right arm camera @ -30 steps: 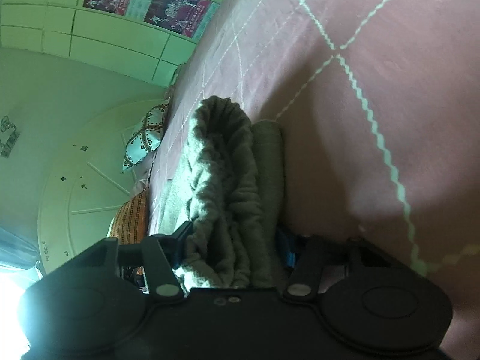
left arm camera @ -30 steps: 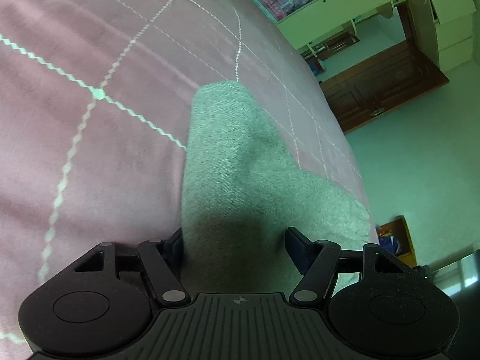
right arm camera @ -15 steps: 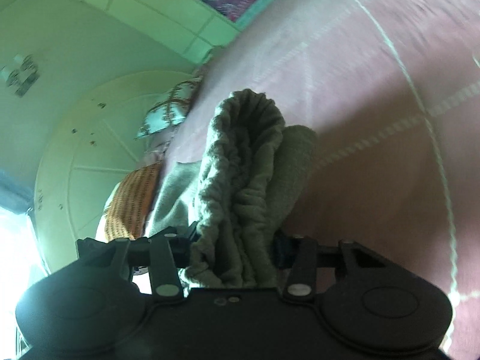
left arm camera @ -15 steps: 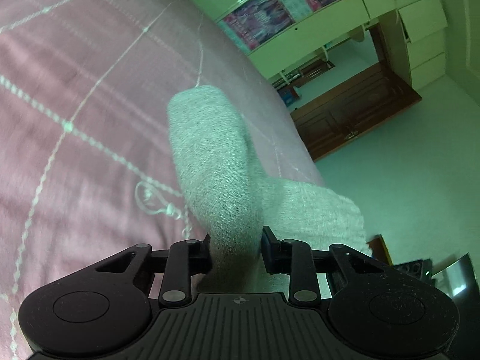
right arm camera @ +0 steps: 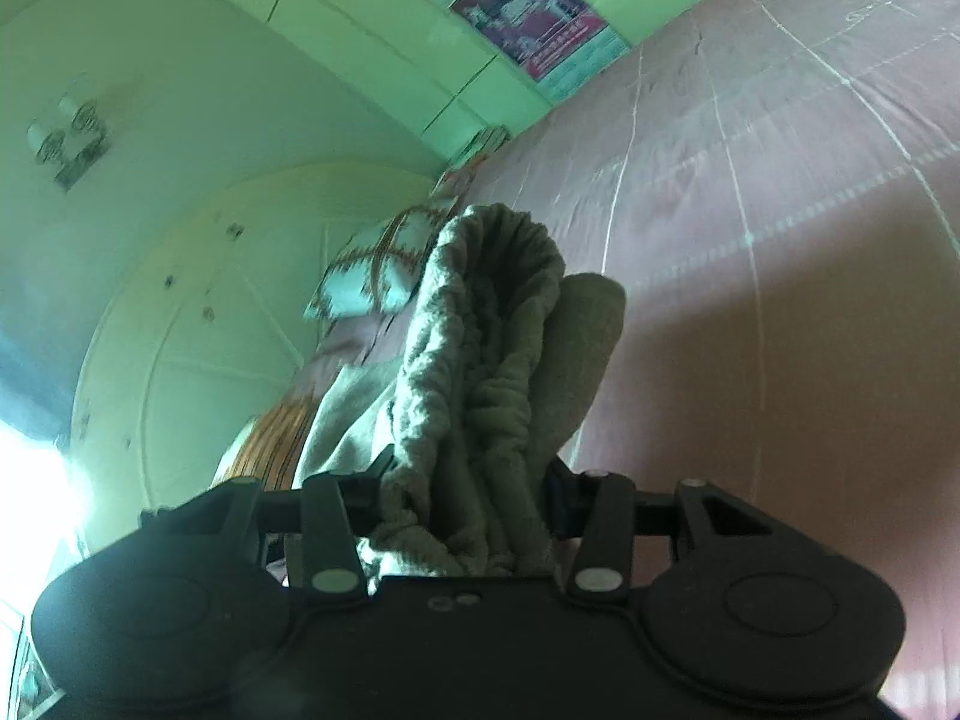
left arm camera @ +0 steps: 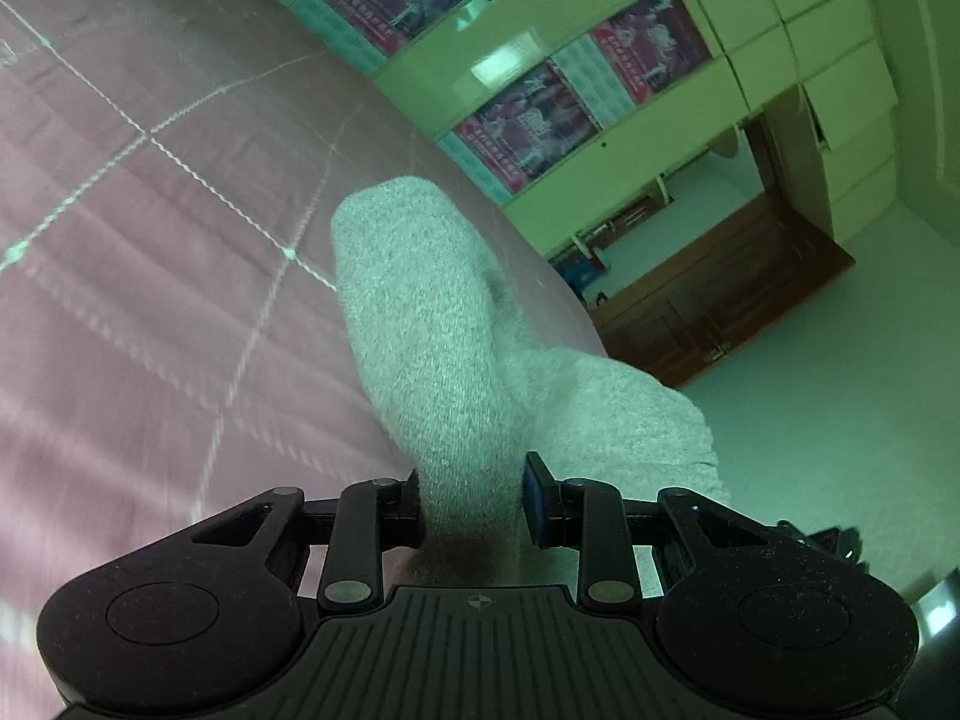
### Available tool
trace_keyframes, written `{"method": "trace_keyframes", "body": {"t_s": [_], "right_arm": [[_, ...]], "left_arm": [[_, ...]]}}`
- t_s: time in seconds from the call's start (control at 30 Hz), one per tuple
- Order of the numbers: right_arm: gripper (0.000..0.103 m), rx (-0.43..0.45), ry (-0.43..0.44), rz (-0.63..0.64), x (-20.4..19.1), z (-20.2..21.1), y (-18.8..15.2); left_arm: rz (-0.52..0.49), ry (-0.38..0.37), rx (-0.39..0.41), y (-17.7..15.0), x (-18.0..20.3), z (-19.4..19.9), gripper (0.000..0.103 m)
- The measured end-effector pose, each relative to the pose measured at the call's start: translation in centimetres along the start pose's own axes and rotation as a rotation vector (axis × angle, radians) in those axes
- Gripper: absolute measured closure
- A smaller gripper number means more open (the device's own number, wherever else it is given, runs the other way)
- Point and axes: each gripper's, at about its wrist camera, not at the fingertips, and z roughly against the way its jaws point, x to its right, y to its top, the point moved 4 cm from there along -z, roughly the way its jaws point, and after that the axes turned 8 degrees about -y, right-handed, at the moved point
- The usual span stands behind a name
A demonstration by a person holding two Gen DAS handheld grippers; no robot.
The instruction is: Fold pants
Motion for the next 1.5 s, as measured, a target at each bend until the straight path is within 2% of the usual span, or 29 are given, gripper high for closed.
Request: {"method": "trace_keyframes", "body": {"t_s": [0.03, 0.07, 0.1, 0.13, 0.17, 0.2, 0.27, 0.37, 0.43, 0.47, 0.5, 0.53, 0.57, 0.63, 0.67, 0.73, 0.8, 0.87, 0.9, 0.97, 1.0, 1.03, 1.2, 1.3, 1.43, 1.5], "right_arm": [[0.057, 0.022, -0.020, -0.008, 1.0, -1.3, 0.2], [0.051, 0.024, -0.097, -0.005, 2.9, -2.6, -0.1], [0.044, -0.002, -0.217, -0.036, 4.9, -3.6, -0.5], [0.056, -0.020, -0.329, -0.053, 6.4, -4.0, -0.9], [0.059, -0.008, -0.328, -0.039, 6.6, -3.6, -1.3], [0.058, 0.031, -0.281, -0.033, 6.6, -2.6, -1.5], [0.057, 0.077, -0.259, 0.030, 5.3, -1.1, -1.8], [0.056, 0.088, -0.261, 0.094, 3.5, -1.3, -2.1], [0.051, 0.081, -0.304, 0.137, 2.5, -1.9, -2.1], [0.051, 0.070, -0.357, 0.184, 2.5, -2.4, -2.3], [0.050, 0.043, -0.450, 0.215, 3.2, -3.1, -2.8], [0.042, 0.014, -0.476, 0.195, 3.8, -4.3, -2.8], [0.040, 0.000, -0.466, 0.137, 4.9, -4.2, -2.9], [0.035, 0.013, -0.478, 0.085, 5.5, -3.3, -2.7], [0.035, 0.014, -0.467, 0.084, 5.0, -2.8, -2.7], [0.040, 0.056, -0.416, 0.149, 3.0, -1.8, -2.6], [0.039, 0.061, -0.403, 0.192, 1.8, -1.8, -2.8], [0.039, 0.020, -0.448, 0.211, 1.9, -3.0, -3.2], [0.038, -0.023, -0.512, 0.239, 2.3, -4.1, -3.6], [0.022, -0.052, -0.571, 0.269, 3.2, -5.1, -4.6], [0.012, -0.050, -0.577, 0.258, 3.6, -5.2, -4.9], [0.007, -0.049, -0.575, 0.243, 4.0, -5.2, -5.1], [0.006, -0.038, -0.543, 0.191, 3.5, -3.6, -4.9], [0.006, -0.033, -0.535, 0.212, 2.5, -2.6, -4.6], [0.006, -0.009, -0.502, 0.218, 1.8, 0.2, -5.2], [0.006, 0.005, -0.499, 0.240, 1.1, 2.9, -6.5]], "left_arm": [[0.027, 0.024, -0.013, 0.1, -1.9, -1.1, 0.073], [0.042, 0.113, -0.020, -0.3, -3.7, -1.8, 0.071], [0.047, 0.213, -0.030, -0.6, -5.0, -2.0, 0.065], [0.026, 0.280, -0.032, -1.1, -5.6, -1.7, 0.062], [-0.019, 0.281, -0.010, -1.6, -5.3, -0.9, 0.059], [-0.069, 0.308, 0.008, -1.9, -4.8, -0.4, 0.049], [-0.181, 0.415, 0.039, -2.2, -3.5, 0.1, 0.035], [-0.246, 0.446, 0.061, -2.4, -1.7, -0.5, 0.035], [-0.321, 0.491, 0.023, -3.0, -0.8, -1.8, 0.035], [-0.371, 0.557, -0.027, -3.6, -0.9, -2.7, 0.033], [-0.397, 0.597, -0.058, -3.8, -1.1, -2.9, 0.021], [-0.391, 0.623, -0.042, -3.9, -1.7, -2.9, 0.014], [-0.369, 0.636, -0.034, -3.9, -2.1, -2.4, 0.008], [-0.319, 0.633, -0.020, -3.4, -1.8, -1.6, 0.008], [-0.348, 0.638, -0.013, -3.3, -1.0, -1.4, 0.008], [-0.409, 0.650, -0.011, -3.6, -0.1, -1.4, 0.008], [-0.407, 0.654, -0.027, -3.7, -0.2, -1.6, 0.008], [-0.414, 0.668, -0.036, -4.0, -0.7, -2.0, 0.007], [-0.422, 0.670, -0.035, -4.2, -0.8, -2.1, 0.007], [-0.413, 0.670, -0.030, -4.7, -0.9, -2.0, 0.004], [-0.409, 0.678, -0.027, -4.8, -1.1, -2.0, 0.000], [-0.405, 0.676, -0.026, -4.9, -1.2, -1.9, 0.000], [-0.397, 0.685, -0.032, -5.1, -0.7, -1.4, 0.000], [-0.405, 0.704, -0.032, -5.3, 0.4, -0.3, 0.000], [-0.434, 0.721, -0.031, -7.1, 2.4, 3.0, 0.000], [-0.454, 0.710, -0.017, -8.8, 3.6, 5.8, 0.000]]}}
